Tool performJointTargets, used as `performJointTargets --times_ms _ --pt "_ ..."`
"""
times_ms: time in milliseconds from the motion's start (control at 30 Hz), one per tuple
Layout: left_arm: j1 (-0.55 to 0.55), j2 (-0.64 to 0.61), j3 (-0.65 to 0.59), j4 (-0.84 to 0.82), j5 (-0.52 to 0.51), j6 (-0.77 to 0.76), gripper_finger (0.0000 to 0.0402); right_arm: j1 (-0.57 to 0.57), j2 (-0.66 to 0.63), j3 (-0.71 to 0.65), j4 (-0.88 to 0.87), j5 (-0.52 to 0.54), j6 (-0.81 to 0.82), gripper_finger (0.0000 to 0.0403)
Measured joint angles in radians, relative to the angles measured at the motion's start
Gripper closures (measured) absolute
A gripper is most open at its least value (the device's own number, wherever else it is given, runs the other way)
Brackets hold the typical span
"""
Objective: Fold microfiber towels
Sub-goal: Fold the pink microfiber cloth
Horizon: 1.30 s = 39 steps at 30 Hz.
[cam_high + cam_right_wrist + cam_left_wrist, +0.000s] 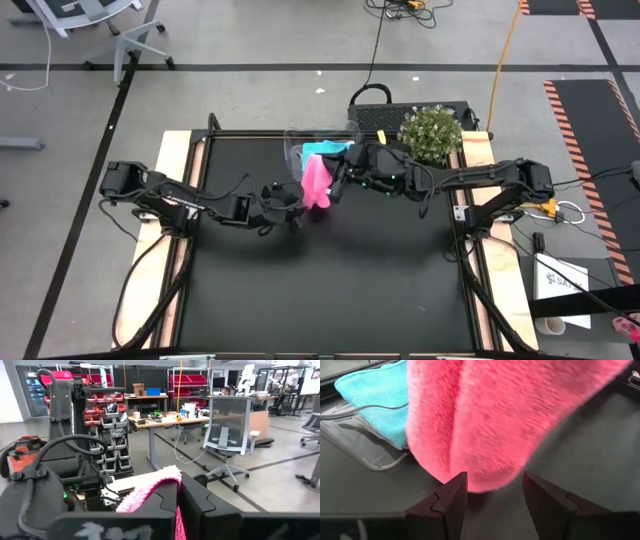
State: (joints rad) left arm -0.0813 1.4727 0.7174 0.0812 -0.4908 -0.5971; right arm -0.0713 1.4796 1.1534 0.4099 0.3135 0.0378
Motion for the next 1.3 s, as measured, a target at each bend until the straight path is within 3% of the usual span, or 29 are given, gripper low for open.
performJointTargets --times_ms 367,600,733,1067,1300 --pt "0.004 0.0 0.0 0.006 -0.027 -0.01 0.0211 -0.04 0.01 0.0 0.017 0.0 -0.026 0.0403" --pt "0.004 0.118 0.003 0.277 -0.05 0.028 0.0211 -0.039 0.051 0.0 0.058 -0.004 -0.024 0.0403" --pt "0.001 0.202 0.001 0.319 -0.035 0.049 0.0211 -0.04 0.051 0.0 0.072 -0.03 -0.024 0.0403" --pt "0.03 0.214 0.001 0.3 -0.149 0.092 0.0211 -0.038 0.051 0.0 0.081 -0.114 0.019 0.0403" --pt "0.059 0.215 0.001 0.296 -0.166 0.071 0.0211 -0.038 0.051 0.0 0.078 -0.136 0.022 0.0403"
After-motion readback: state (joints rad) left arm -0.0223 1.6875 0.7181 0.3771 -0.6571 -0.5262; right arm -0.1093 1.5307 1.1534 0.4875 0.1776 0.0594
